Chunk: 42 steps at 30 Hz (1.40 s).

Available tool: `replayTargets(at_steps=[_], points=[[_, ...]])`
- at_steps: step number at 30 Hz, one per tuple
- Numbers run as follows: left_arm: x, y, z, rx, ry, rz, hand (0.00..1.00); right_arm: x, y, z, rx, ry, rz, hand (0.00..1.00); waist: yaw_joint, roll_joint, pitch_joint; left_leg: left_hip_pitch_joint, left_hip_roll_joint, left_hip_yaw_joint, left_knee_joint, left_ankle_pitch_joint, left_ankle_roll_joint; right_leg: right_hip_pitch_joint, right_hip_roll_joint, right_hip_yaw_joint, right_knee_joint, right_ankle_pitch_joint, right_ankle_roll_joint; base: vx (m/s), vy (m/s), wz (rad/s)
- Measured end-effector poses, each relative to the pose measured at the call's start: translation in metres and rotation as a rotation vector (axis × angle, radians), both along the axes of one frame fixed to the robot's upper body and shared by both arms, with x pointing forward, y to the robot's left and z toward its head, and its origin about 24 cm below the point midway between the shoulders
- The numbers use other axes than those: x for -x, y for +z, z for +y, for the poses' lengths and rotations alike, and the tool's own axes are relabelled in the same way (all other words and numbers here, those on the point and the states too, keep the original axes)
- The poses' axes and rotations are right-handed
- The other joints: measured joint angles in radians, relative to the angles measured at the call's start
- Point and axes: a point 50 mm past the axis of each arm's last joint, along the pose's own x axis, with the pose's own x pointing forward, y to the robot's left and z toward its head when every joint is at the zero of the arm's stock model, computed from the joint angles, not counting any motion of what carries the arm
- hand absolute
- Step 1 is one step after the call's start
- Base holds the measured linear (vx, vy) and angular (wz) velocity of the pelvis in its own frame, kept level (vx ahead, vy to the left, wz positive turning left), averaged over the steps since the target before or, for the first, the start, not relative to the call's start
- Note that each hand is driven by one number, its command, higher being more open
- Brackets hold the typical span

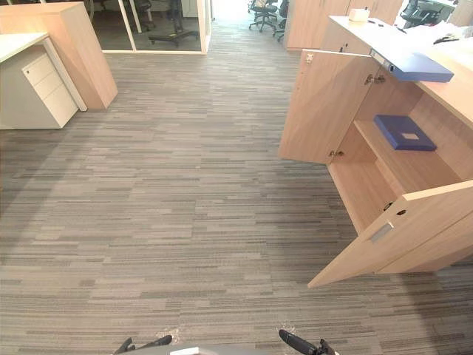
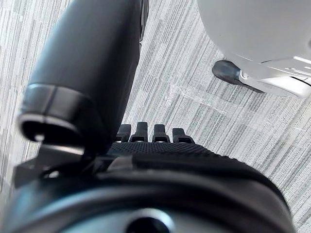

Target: Walk over to the cabinet, pick up the folder, carry it to the office cabinet, place the folder inside the office cabinet, then close the office cabinet door

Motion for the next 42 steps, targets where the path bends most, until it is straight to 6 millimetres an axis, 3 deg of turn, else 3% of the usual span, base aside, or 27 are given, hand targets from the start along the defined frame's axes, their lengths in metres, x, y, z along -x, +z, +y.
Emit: replayTargets(at_steps=[9, 11, 13, 14, 15, 16, 17, 19, 21, 24, 26, 27, 28, 29, 30, 31, 32, 33, 35, 36, 37, 38, 39, 40, 42], points=[[0.0, 0.001, 0.003, -0.024, 0.082, -0.004, 1.0, -0.003, 0.001, 0.003, 0.002, 0.002, -0.012, 1.0, 0.001, -0.013, 0.009, -0.001, 0.002, 0.011, -0.005, -0.001, -0.002, -0.005, 0.0, -0.004, 0.001, 0.0, 0.0, 0.0, -0.001, -0.02], [-0.004, 0.003, 0.007, -0.039, 0.132, -0.034, 1.0, -0.011, 0.002, 0.008, 0.0, 0.025, -0.04, 1.0, 0.007, -0.026, 0.024, -0.047, 0.007, 0.024, 0.071, -0.036, -0.022, -0.018, 0.001, -0.008, 0.007, -0.001, -0.001, -0.02, -0.019, -0.13], [-0.013, 0.007, 0.008, -0.047, 0.174, -0.079, 1.0, -0.021, 0.005, 0.012, -0.004, 0.03, -0.078, 1.0, 0.016, -0.029, 0.05, -0.125, 0.03, 0.041, 0.245, -0.115, -0.036, -0.037, 0.011, -0.03, 0.055, -0.034, -0.04, -0.06, -0.036, -0.12], [-0.019, 0.007, 0.006, -0.038, 0.209, -0.106, 1.0, -0.025, 0.006, 0.013, -0.007, 0.018, -0.103, 1.0, 0.028, -0.017, 0.07, -0.179, 0.066, 0.071, 0.396, -0.169, -0.067, -0.041, 0.02, -0.068, 0.098, -0.071, -0.059, -0.13, -0.042, -0.05], [-0.025, 0.009, 0.006, -0.031, 0.244, -0.136, 1.0, -0.029, 0.007, 0.018, -0.019, 0.019, -0.117, 1.0, 0.039, -0.014, 0.089, -0.259, 0.096, 0.088, 0.605, -0.18, -0.089, -0.035, 0.029, -0.08, 0.131, -0.094, -0.071, -0.13, -0.044, -0.01], [-0.027, 0.01, 0.005, -0.028, 0.254, -0.148, 1.0, -0.03, 0.007, 0.019, -0.02, 0.032, -0.122, 1.0, 0.044, -0.009, 0.092, -0.304, 0.113, 0.094, 0.706, -0.164, -0.099, -0.033, 0.034, -0.079, 0.146, -0.104, -0.078, -0.09, -0.055, -0.01], [-0.032, 0.013, 0.006, -0.034, 0.26, -0.179, 1.0, -0.035, 0.008, 0.021, -0.02, 0.067, -0.131, 1.0, 0.055, -0.012, 0.105, -0.405, 0.151, 0.11, 0.902, -0.133, -0.075, -0.022, 0.034, -0.076, 0.175, -0.128, -0.092, -0.02, -0.074, -0.01], [-0.03, 0.014, 0.005, -0.036, 0.263, -0.186, 1.0, -0.038, 0.009, 0.023, -0.019, 0.086, -0.136, 1.0, 0.057, -0.016, 0.106, -0.473, 0.185, 0.139, 0.955, -0.144, -0.062, -0.02, 0.02, -0.077, 0.193, -0.147, -0.093, 0.03, -0.057, 0.01], [-0.028, 0.014, 0.005, -0.042, 0.278, -0.189, 1.0, -0.039, 0.009, 0.021, -0.015, 0.084, -0.134, 1.0, 0.058, -0.021, 0.109, -0.517, 0.216, 0.176, 0.804, -0.143, -0.063, -0.017, -0.01, -0.069, 0.193, -0.16, -0.074, 0.12, 0.019, 0.0], [-0.022, 0.013, 0.002, -0.042, 0.303, -0.172, 1.0, -0.04, 0.009, 0.019, -0.005, 0.082, -0.128, 1.0, 0.06, -0.013, 0.11, -0.51, 0.208, 0.177, 0.508, -0.102, -0.083, -0.012, -0.045, -0.051, 0.188, -0.177, -0.047, 0.26, 0.169, -0.1], [-0.017, 0.011, -0.003, -0.037, 0.314, -0.152, 1.0, -0.039, 0.009, 0.017, 0.001, 0.083, -0.121, 1.0, 0.071, -0.004, 0.106, -0.491, 0.193, 0.146, 0.259, -0.015, -0.108, 0.016, -0.079, -0.028, 0.183, -0.213, 0.005, 0.41, 0.347, -0.28], [-0.016, 0.011, -0.003, -0.034, 0.331, -0.15, 1.0, -0.037, 0.009, 0.016, 0.006, 0.082, -0.118, 1.0, 0.079, 0.003, 0.101, -0.486, 0.194, 0.135, 0.224, -0.005, -0.107, 0.025, -0.085, -0.015, 0.184, -0.226, 0.02, 0.4, 0.363, -0.54], [-0.014, 0.009, -0.006, -0.02, 0.35, -0.142, 1.0, -0.036, 0.009, 0.015, 0.011, 0.078, -0.111, 1.0, 0.096, 0.01, 0.09, -0.47, 0.188, 0.13, 0.227, 0.075, -0.112, 0.048, -0.112, 0.008, 0.184, -0.253, 0.051, 0.45, 0.405, -0.74], [-0.012, 0.01, -0.001, -0.037, 0.35, -0.139, 1.0, -0.033, 0.007, 0.021, -0.008, 0.073, -0.099, 1.0, 0.111, -0.02, 0.066, -0.472, 0.161, 0.159, 0.276, 0.11, -0.093, 0.057, -0.16, 0.033, 0.182, -0.268, 0.056, 0.46, 0.395, -0.79], [-0.011, 0.011, 0.002, -0.05, 0.351, -0.141, 1.0, -0.035, 0.006, 0.028, -0.026, 0.074, -0.102, 1.0, 0.111, -0.033, 0.056, -0.475, 0.148, 0.171, 0.302, 0.107, -0.089, 0.059, -0.179, 0.042, 0.188, -0.265, 0.058, 0.49, 0.365, -0.74], [-0.011, 0.011, 0.008, -0.068, 0.34, -0.14, 1.0, -0.041, 0.006, 0.041, -0.063, 0.078, -0.119, 1.0, 0.102, -0.06, 0.037, -0.468, 0.122, 0.202, 0.338, 0.057, -0.054, 0.039, -0.22, 0.043, 0.236, -0.256, 0.058, 0.47, 0.327, -0.59], [-0.009, 0.01, 0.01, -0.071, 0.332, -0.126, 1.0, -0.041, 0.006, 0.049, -0.089, 0.08, -0.122, 1.0, 0.106, -0.08, 0.018, -0.432, 0.092, 0.241, 0.352, 0.018, -0.033, 0.018, -0.264, 0.06, 0.302, -0.235, 0.078, 0.46, 0.328, -0.55], [-0.009, 0.009, 0.009, -0.067, 0.341, -0.12, 1.0, -0.04, 0.005, 0.049, -0.093, 0.076, -0.118, 1.0, 0.108, -0.081, 0.011, -0.408, 0.077, 0.255, 0.354, 0.003, -0.023, 0.01, -0.284, 0.073, 0.343, -0.222, 0.082, 0.45, 0.32, -0.42], [-0.004, 0.008, 0.006, -0.061, 0.329, -0.103, 1.0, -0.038, 0.005, 0.04, -0.085, 0.0, -0.119, 1.0, 0.096, -0.06, -0.005, -0.325, 0.025, 0.268, 0.346, -0.051, 0.017, -0.052, -0.349, 0.074, 0.583, -0.148, 0.059, 0.56, 0.394, -0.02], [-0.005, 0.007, 0.003, -0.052, 0.306, -0.102, 1.0, -0.038, 0.006, 0.028, -0.06, -0.029, -0.127, 1.0, 0.085, -0.043, -0.007, -0.249, -0.016, 0.262, 0.302, -0.069, 0.039, -0.13, -0.405, 0.049, 0.793, -0.013, -0.013, 0.46, 0.337, 0.24], [-0.006, 0.008, 0.002, -0.052, 0.3, -0.104, 1.0, -0.039, 0.007, 0.027, -0.053, -0.029, -0.132, 1.0, 0.083, -0.042, -0.006, -0.233, -0.024, 0.261, 0.291, -0.073, 0.045, -0.144, -0.419, 0.038, 0.833, 0.025, -0.037, 0.44, 0.302, 0.38], [-0.008, 0.007, 0.001, -0.05, 0.287, -0.106, 1.0, -0.046, 0.009, 0.022, -0.039, -0.027, -0.157, 1.0, 0.063, -0.034, 0.0, -0.174, -0.044, 0.245, 0.262, -0.079, 0.057, -0.196, -0.465, -0.016, 1.012, 0.047, -0.091, 0.32, 0.179, 0.38], [-0.01, 0.006, 0.0, -0.043, 0.282, -0.102, 1.0, -0.053, 0.012, 0.021, -0.032, -0.022, -0.181, 1.0, 0.044, -0.021, 0.009, -0.109, -0.049, 0.223, 0.224, -0.079, 0.057, -0.238, -0.477, -0.077, 1.139, -0.003, -0.095, 0.39, 0.204, 0.38], [-0.011, 0.006, -0.002, -0.041, 0.269, -0.098, 1.0, -0.055, 0.013, 0.021, -0.031, -0.021, -0.188, 1.0, 0.039, -0.018, 0.013, -0.077, -0.048, 0.215, 0.205, -0.079, 0.057, -0.254, -0.473, -0.107, 1.176, -0.032, -0.092, 0.35, 0.137, 0.22], [-0.013, 0.005, -0.001, -0.041, 0.223, -0.089, 1.0, -0.061, 0.015, 0.024, -0.033, -0.018, -0.224, 1.0, 0.035, -0.016, 0.02, 0.01, -0.032, 0.208, 0.146, -0.08, 0.056, -0.32, -0.435, -0.195, 1.173, -0.147, -0.062, 0.31, 0.044, 0.06]])
